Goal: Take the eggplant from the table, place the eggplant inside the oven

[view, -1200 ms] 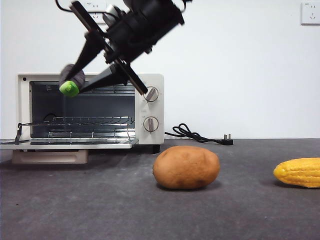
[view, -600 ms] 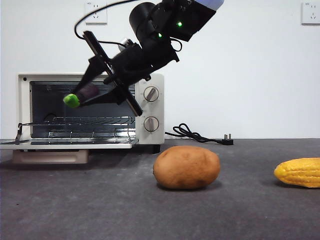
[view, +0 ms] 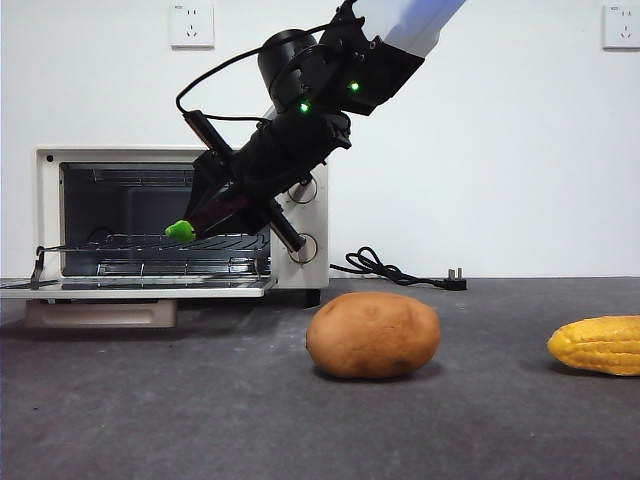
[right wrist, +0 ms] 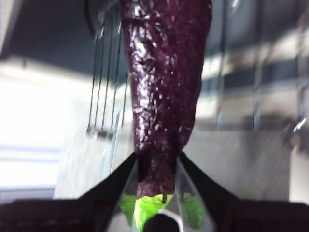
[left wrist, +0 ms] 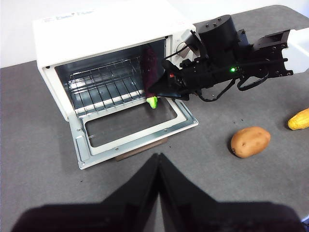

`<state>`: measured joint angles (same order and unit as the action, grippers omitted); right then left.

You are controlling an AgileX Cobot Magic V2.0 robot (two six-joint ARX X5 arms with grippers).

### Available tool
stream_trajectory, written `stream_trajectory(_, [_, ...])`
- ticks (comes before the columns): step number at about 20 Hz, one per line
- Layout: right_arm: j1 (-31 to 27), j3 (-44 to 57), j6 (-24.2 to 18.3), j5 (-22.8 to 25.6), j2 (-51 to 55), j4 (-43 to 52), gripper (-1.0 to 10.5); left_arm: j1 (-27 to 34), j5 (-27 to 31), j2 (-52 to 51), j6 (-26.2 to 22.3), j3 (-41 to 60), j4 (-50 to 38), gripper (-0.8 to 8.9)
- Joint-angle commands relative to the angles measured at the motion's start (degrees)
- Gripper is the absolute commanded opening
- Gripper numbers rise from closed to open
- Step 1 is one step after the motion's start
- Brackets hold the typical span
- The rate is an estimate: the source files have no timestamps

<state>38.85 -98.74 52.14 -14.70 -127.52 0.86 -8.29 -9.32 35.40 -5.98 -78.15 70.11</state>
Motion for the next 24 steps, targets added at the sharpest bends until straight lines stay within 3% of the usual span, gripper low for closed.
stream_trajectory(1, [0.1,0.5,0.4,2.0,-1.0,1.9,-0.1,0.1,-0.1,-0.2,-0.1,0.4,-0.1,-0.06])
stream_trajectory(11, [0.2,0.5,-1.4,13.0,-1.0,9.9,0.1,0.1,-0.1,-0.2,0.0,0.4,1.1,-0.06])
stream_trajectory(14, [0.2,0.5,-2.2,12.9,-1.2,9.8,2.5,0.1,-0.1,-0.2,0.0,0.4,1.7,-0.06])
stream_trajectory(15, [0.2,0.5,-2.9,12.4,-1.3,9.0,2.8,0.1,-0.1,-0.2,0.0,0.4,1.9,-0.06])
stream_trajectory(24, [0.2,0.5,-2.9,12.8,-1.7,6.8,2.8,0.1,-0.1,-0.2,0.0,0.4,2.6,-0.05])
